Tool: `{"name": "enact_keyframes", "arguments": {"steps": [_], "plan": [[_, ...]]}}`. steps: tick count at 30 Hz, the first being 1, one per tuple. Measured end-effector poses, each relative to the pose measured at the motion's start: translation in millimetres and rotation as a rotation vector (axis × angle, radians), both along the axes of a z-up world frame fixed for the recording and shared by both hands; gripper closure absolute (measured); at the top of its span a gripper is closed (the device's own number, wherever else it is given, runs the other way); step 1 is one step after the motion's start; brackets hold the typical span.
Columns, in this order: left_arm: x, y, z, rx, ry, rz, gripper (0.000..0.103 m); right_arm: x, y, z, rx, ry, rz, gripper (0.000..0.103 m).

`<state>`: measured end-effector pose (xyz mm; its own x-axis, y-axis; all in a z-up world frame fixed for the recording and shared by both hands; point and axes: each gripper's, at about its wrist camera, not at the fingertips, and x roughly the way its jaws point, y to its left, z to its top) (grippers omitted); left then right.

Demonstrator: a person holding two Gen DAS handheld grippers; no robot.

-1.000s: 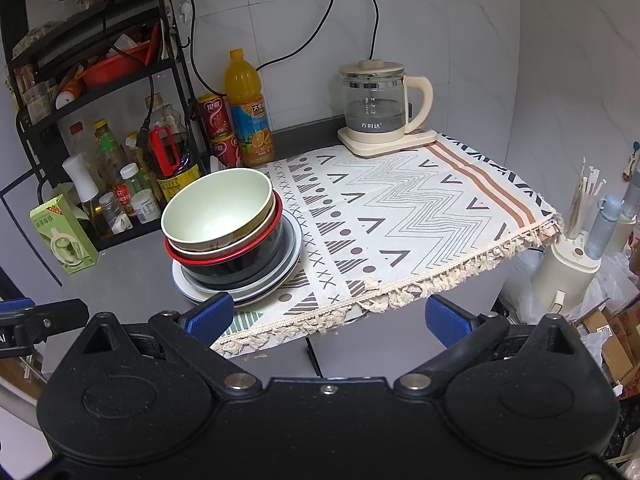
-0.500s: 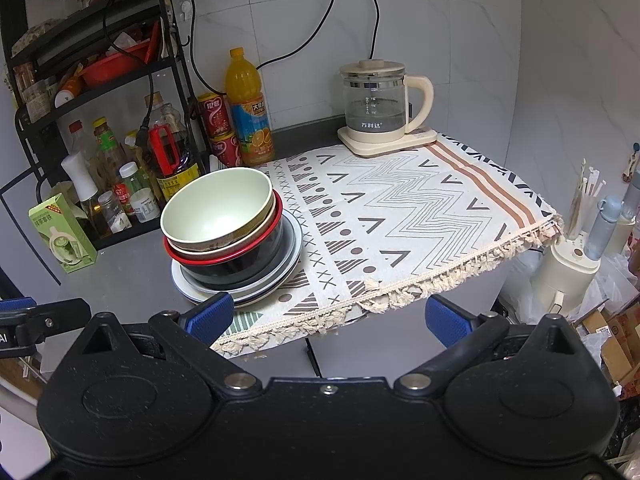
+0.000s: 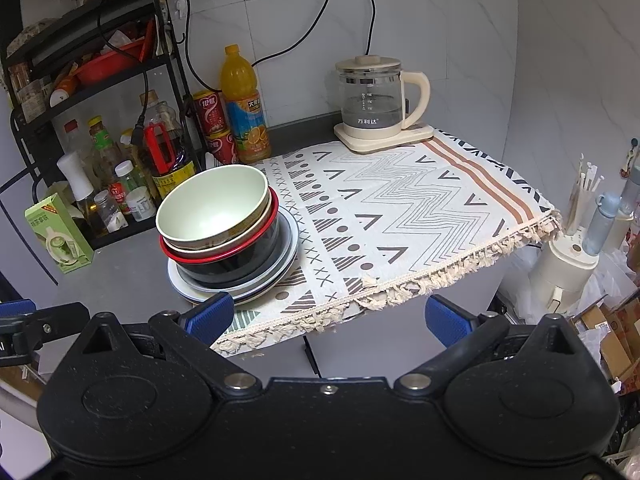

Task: Organize plates and bowls

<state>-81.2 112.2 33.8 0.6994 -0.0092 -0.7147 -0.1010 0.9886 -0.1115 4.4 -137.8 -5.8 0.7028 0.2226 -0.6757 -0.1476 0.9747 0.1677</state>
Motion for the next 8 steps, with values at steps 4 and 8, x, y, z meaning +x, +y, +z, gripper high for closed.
{"name": "enact_keyframes", "arguments": {"steps": [4,8], "plan": [[1.4,1.2,-0.2,-0.001,0.002,0.001,0.000,0.4,0.3,-0.4,-0.001,0.003,-0.002,0.000],[5.6,3.6,-3.8,-0.012,0.013,0.003,0.000,3.0,1.2,-3.5,-0.013,0.017,0.000,0.000]]}}
